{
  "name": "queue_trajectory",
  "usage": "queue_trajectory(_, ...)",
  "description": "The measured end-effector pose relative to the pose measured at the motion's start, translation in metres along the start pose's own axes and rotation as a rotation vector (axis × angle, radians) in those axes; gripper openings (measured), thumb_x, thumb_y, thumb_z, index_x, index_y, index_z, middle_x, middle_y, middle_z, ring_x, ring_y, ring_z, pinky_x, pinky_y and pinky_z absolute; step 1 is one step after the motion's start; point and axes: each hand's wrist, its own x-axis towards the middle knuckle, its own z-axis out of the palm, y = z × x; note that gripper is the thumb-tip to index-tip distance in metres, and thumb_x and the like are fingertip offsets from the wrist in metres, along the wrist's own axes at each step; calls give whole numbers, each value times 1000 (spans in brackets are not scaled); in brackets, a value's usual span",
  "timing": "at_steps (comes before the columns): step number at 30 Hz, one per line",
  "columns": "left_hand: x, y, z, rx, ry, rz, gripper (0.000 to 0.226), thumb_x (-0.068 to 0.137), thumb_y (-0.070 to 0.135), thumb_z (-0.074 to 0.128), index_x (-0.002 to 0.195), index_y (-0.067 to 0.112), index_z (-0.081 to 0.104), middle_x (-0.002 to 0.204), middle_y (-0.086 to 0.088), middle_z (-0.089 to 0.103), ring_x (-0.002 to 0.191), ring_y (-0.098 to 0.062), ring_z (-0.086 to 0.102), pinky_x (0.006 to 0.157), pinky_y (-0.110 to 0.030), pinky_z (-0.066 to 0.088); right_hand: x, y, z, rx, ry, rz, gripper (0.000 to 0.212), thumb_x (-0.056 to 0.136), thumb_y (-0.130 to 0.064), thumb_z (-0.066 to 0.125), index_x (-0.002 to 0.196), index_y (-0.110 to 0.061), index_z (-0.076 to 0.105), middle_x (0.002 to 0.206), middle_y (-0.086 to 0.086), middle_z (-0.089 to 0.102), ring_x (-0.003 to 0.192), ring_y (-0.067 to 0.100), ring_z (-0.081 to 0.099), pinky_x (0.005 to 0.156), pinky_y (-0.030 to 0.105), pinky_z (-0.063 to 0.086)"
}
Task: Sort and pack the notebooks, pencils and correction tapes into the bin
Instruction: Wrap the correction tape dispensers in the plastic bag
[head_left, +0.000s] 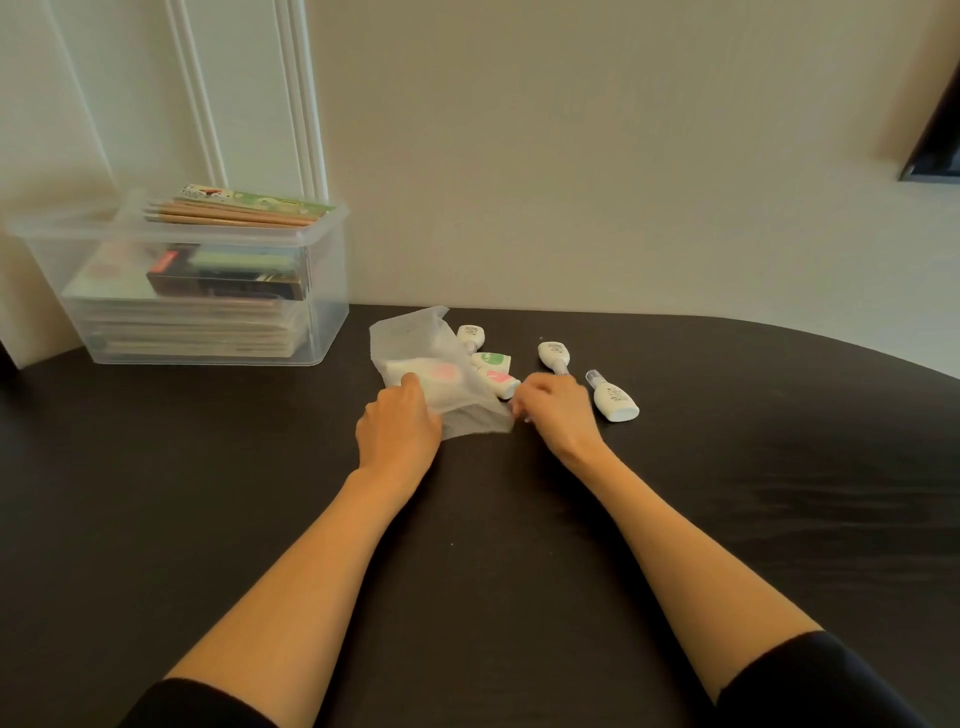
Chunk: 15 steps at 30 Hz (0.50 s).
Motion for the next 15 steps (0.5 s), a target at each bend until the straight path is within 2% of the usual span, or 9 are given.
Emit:
queue_trajectory(2,1,-3,-1,-61,9,3,13,89,17,50,99,9,47,92,-8,52,81,-27,52,62,-32,36,7,4,0,-6,132,33,9,85,-17,54,83,-11,60,87,6,59,71,13,52,61,22,39)
queue_trajectory(4,2,-7,-2,-124,25,-1,8,87,16,52,92,13,47,85,-1,47,71,-18,44,57,-28,33,14,9,5,-259,94,31,33,88,-28,58,116,-11,57,120,9,52,102,17,53,80,25,43)
queue_trajectory(5,3,-9,-2,-157,30,-6,7,86,15,53,89,15,47,82,2,45,66,-14,41,54,-25,30,17,10,8,-367,61,39,48,87,-34,59,128,-11,50,132,11,43,116,22,45,89,30,41)
queue_trajectory(7,4,-13,-1,-219,29,-14,8,85,15,55,86,17,48,78,6,44,64,-10,40,51,-22,29,21,10,14,-467,43,48,56,87,-39,59,133,-11,45,139,13,34,125,27,33,95,35,37)
queue_trajectory(10,5,-17,2,-288,39,-4,7,84,14,56,84,19,51,75,8,46,70,-12,47,53,-21,31,24,7,18,-531,52,-30,36,92,-31,53,120,-11,57,128,13,40,118,28,37,88,34,39)
queue_trajectory(12,5,-18,3,-310,55,5,8,85,13,55,82,20,52,75,9,46,68,-9,47,53,-19,31,24,5,18,-506,71,-86,27,95,-20,45,112,-6,60,115,14,48,99,25,45,75,29,38)
queue_trajectory(14,6,-19,4,-312,74,13,8,86,12,55,82,20,54,83,7,47,70,-8,47,53,-17,31,23,3,18,-516,78,-114,24,95,-12,41,107,-2,59,104,13,52,82,22,47,67,28,35)
queue_trajectory(15,6,-19,4,-309,81,13,7,87,12,54,84,19,56,89,6,47,74,-9,48,55,-18,31,22,3,17,-537,80,-116,22,95,-11,41,108,-1,56,103,13,55,81,24,50,66,28,36)
